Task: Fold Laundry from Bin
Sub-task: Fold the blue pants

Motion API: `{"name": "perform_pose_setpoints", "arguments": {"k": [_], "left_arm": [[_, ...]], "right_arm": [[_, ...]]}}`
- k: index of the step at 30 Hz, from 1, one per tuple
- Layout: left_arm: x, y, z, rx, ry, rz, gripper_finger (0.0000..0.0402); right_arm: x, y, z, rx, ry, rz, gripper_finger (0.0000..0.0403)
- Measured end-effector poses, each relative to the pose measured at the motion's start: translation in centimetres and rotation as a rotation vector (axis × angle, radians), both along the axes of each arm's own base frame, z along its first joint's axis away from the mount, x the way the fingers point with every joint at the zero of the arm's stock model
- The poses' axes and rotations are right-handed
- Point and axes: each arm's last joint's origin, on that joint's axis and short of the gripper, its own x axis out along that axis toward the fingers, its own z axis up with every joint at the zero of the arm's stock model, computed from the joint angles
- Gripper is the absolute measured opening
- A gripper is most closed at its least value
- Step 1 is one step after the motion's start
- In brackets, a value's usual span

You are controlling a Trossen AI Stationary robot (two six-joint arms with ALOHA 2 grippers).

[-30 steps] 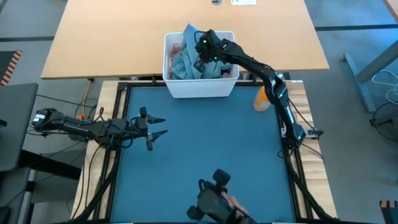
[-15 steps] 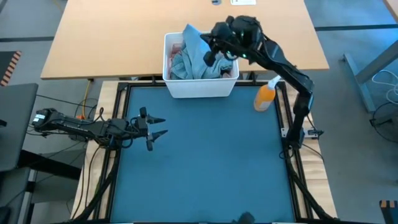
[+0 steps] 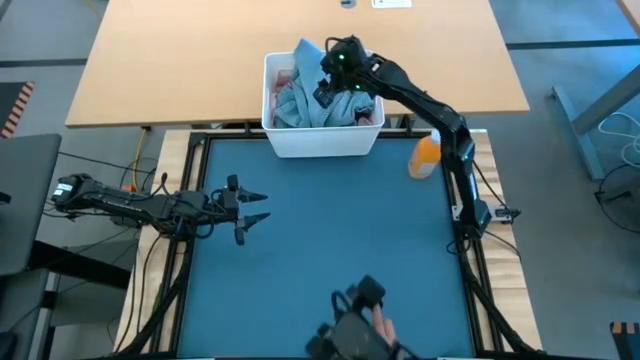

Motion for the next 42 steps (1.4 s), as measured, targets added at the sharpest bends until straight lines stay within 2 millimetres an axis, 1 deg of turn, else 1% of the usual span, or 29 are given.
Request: {"name": "perform_pose_setpoints", "arguments": {"k": [2,4,8,11,13,15,17,19,21,23,24,28,31,34,38,40,42], "left_arm": [[0.0,0.0,0.0,0.01,0.002,-0.001,0.0224],[0.0,0.0,0.0,0.02,0.005,-0.001,0.0224],[0.0,0.1,0.0,0.053,0.015,0.009,0.0224],[0.0,0.1,0.0,0.075,0.02,0.021,0.0224],[0.0,0.1,0.0,0.086,0.022,0.034,0.0224],[0.0,0.2,0.0,0.097,0.025,0.044,0.0224],[0.0,0.3,0.0,0.098,0.025,0.05,0.0224],[0.0,0.4,0.0,0.097,0.025,0.06,0.0224],[0.0,0.6,0.0,0.097,0.025,0.07,0.0224],[0.0,0.8,0.0,0.098,0.026,0.081,0.0224],[0.0,0.8,0.0,0.097,0.026,0.086,0.0224],[0.0,1.1,0.0,0.104,0.029,0.103,0.0224],[0.0,1.2,0.0,0.105,0.03,0.111,0.0224],[0.0,1.3,0.0,0.113,0.033,0.117,0.0224],[0.0,1.4,0.0,0.129,0.036,0.116,0.0224],[0.0,1.4,0.1,0.131,0.032,0.116,0.0224],[0.0,1.4,0.1,0.13,0.027,0.116,0.0224]], "right_arm": [[0.0,-1.7,-1.6,0.032,0.014,-0.04,0.0277],[-0.3,-2.9,-2.7,0.059,0.025,-0.058,0.0294],[0.2,-4.1,-4.0,0.096,-0.008,-0.017,0.0313],[1.1,-4.8,-6.3,0.15,0.009,0.012,0.0317],[1.5,-5.1,-7.5,0.175,0.03,0.025,0.0311],[1.7,-5.3,-8.2,0.187,0.039,0.032,0.0291],[1.8,-5.3,-8.5,0.187,0.057,0.042,0.0254],[2.0,-5.1,-8.6,0.187,0.065,0.051,0.0196],[2.1,-4.6,-8.1,0.177,0.062,0.062,0.012],[1.8,-3.8,-6.5,0.143,0.047,0.085,0.0042],[1.7,-3.4,-5.4,0.12,0.028,0.094,0.0026],[0.6,-0.7,0.1,0.001,-0.102,0.131,0.0031],[-0.6,2.4,4.9,-0.108,-0.211,0.187,0.0025],[-2.2,6.5,9.7,-0.219,-0.344,0.291,0.0023],[-5.2,13.1,15.9,-0.359,-0.568,0.468,0.0023],[-7.0,16.5,18.4,-0.432,-0.67,0.568,0.0025],[-8.9,19.6,20.4,-0.491,-0.757,0.66,0.0026]]}}
